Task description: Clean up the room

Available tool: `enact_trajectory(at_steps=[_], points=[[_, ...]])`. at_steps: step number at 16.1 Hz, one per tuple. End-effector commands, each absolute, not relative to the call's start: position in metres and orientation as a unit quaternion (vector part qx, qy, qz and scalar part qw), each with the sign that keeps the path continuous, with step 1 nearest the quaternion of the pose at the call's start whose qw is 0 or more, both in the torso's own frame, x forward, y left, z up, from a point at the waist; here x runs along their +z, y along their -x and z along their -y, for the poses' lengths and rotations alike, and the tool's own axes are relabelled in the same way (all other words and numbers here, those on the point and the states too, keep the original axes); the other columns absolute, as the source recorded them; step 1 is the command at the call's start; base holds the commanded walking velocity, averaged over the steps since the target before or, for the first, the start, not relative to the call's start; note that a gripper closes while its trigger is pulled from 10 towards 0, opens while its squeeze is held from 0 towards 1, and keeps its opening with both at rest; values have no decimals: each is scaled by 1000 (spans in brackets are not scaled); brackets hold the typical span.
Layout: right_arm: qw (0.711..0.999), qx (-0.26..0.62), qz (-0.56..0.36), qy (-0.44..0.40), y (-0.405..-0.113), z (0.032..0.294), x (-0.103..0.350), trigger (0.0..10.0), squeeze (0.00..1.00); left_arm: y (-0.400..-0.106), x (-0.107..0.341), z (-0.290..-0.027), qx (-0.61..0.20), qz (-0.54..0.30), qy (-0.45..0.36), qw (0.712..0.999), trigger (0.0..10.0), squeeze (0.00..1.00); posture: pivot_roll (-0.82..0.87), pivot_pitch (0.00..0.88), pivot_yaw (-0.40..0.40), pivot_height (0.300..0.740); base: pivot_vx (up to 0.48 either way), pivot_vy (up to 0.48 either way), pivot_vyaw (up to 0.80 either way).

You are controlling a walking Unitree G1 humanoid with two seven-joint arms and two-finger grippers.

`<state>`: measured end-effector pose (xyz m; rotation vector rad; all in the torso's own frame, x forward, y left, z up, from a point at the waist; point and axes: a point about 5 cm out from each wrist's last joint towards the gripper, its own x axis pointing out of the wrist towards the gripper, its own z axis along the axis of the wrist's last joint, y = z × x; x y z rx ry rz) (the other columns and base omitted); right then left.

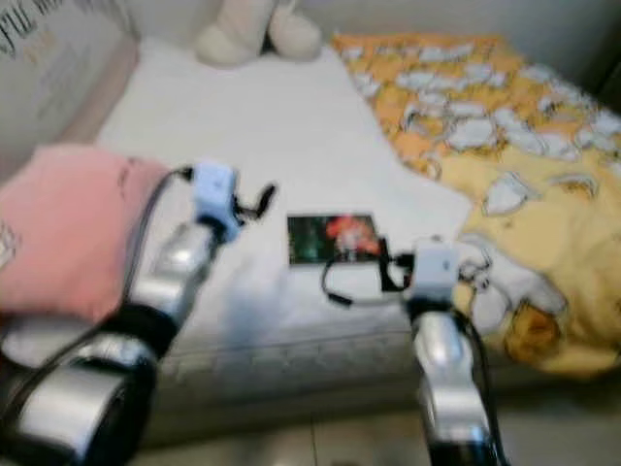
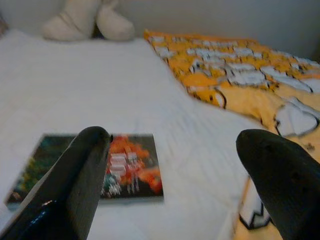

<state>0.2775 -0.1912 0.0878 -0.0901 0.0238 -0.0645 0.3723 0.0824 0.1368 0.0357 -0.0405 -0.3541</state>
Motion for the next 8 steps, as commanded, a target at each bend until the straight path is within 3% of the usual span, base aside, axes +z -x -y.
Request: enact_trajectory(at_steps=[1,8], points=[[998,-31,-12,45,-280,191,89,10000,0,-376,144,-91,-157,36,-19,987,10000,0,-121,0,0,740,292,0,-656],[998,-23,-16,52,-279,191,87,10000,0,-378,146,-88,-150,41,-17,988,10000,0,-128,0,-4,740,480,0,-669]])
